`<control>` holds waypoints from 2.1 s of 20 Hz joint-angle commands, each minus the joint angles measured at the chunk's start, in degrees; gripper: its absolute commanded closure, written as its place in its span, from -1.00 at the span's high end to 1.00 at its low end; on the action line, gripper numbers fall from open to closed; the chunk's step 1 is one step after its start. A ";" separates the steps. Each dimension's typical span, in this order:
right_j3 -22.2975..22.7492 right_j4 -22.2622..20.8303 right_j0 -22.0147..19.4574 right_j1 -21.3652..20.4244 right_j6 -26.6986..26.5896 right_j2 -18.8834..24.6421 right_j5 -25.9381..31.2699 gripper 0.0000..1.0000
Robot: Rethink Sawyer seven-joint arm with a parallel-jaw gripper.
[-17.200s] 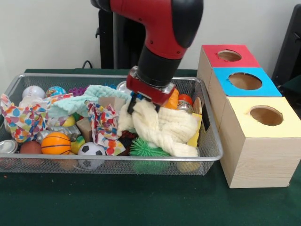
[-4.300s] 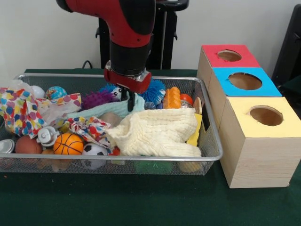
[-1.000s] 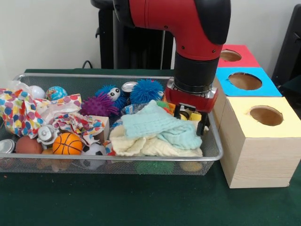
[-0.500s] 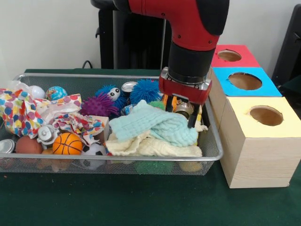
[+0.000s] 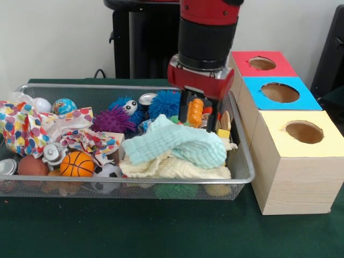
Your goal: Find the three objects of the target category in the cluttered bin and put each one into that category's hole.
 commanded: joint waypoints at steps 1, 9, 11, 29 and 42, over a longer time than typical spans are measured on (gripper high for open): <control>6.42 3.77 -2.09 -1.98 9.59 6.12 1.08 1.00; 4.21 -0.31 4.44 -1.44 15.62 -6.70 15.17 1.00; 5.02 -0.67 4.52 0.14 15.88 -8.47 16.29 1.00; 6.03 0.84 3.53 11.78 14.23 -12.41 4.74 1.00; 3.52 1.98 2.11 16.90 13.03 -12.90 1.54 1.00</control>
